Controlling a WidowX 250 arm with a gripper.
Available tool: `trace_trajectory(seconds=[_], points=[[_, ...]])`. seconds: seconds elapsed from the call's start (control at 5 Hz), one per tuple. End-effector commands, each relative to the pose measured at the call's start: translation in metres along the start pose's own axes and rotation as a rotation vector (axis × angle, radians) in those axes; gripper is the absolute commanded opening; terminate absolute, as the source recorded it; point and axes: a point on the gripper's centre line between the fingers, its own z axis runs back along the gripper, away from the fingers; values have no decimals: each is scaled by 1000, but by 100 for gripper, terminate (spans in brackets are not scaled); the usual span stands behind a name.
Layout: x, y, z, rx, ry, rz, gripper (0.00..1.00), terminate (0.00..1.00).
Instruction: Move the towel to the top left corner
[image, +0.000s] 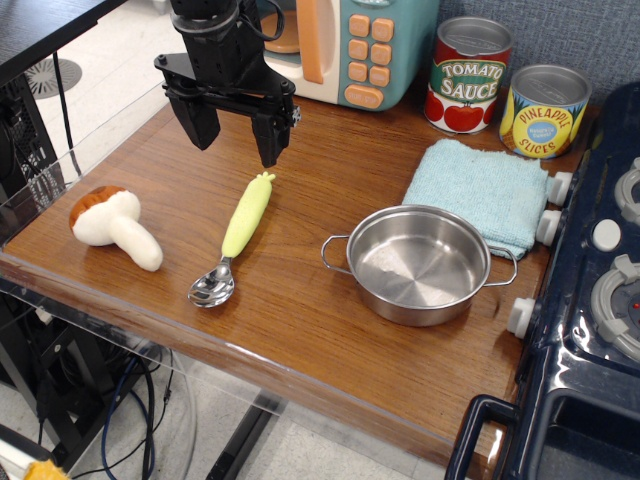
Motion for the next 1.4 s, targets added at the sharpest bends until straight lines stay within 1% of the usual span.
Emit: trace_trajectory(seconds=[0.0, 0.4, 0.6, 0.8, 1.0, 1.2], points=[[0, 0, 0, 0, 0, 0, 100, 0], [32, -82, -7, -57, 6, -56, 100, 0], [48, -118, -8, -25, -24, -72, 100, 0], [63, -149, -23, -17, 0, -114, 100, 0], [73, -160, -33, -17, -9, -128, 100, 0], [82, -174, -43, -12, 5, -163, 100, 0]])
